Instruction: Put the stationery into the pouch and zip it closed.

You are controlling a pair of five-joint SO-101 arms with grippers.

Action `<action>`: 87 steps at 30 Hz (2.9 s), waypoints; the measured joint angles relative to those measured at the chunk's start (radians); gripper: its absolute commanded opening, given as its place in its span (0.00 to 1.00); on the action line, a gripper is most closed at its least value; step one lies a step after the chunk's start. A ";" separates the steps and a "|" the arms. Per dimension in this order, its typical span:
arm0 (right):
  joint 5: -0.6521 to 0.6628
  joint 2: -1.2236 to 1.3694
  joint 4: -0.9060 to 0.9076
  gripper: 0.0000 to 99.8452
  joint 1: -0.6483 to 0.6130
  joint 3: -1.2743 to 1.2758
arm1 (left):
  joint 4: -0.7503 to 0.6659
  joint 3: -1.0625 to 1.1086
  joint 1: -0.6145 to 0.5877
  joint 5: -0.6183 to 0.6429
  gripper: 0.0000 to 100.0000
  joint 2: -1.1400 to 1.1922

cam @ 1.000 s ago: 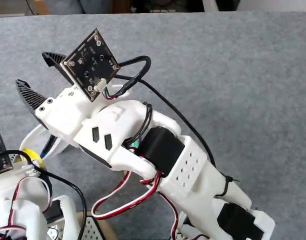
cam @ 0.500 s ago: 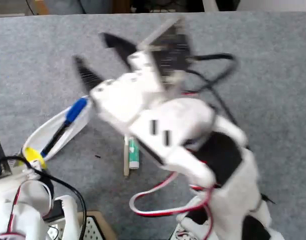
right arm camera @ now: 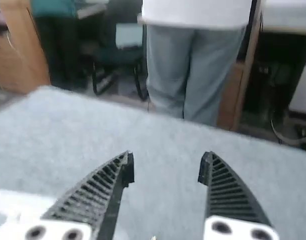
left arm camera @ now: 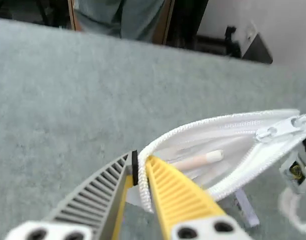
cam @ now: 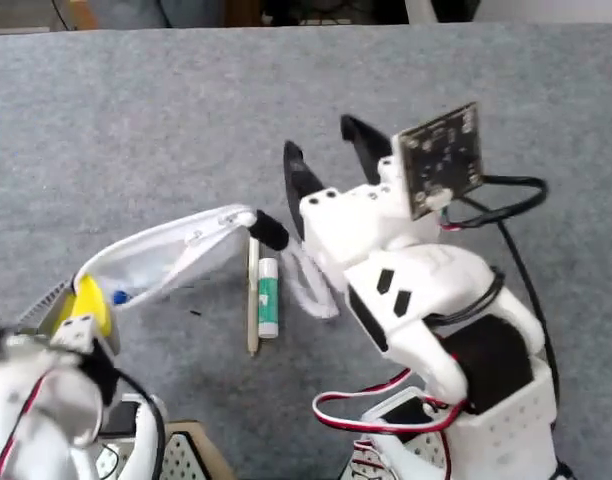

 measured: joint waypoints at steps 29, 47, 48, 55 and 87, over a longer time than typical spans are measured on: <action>0.000 0.344 0.106 0.22 0.198 0.408 | -0.018 0.114 -0.284 -0.043 0.03 0.011; 0.000 0.724 -0.100 0.22 0.118 0.453 | -0.023 0.117 -0.284 -0.043 0.03 0.011; 0.000 0.741 -0.112 0.22 0.118 0.453 | -0.023 0.117 -0.284 -0.043 0.03 0.011; 0.000 0.882 -0.126 0.22 0.094 0.362 | -0.023 0.117 -0.284 -0.043 0.03 0.011; -0.002 1.071 -0.118 0.02 0.041 0.230 | -0.023 0.117 -0.284 -0.043 0.03 0.011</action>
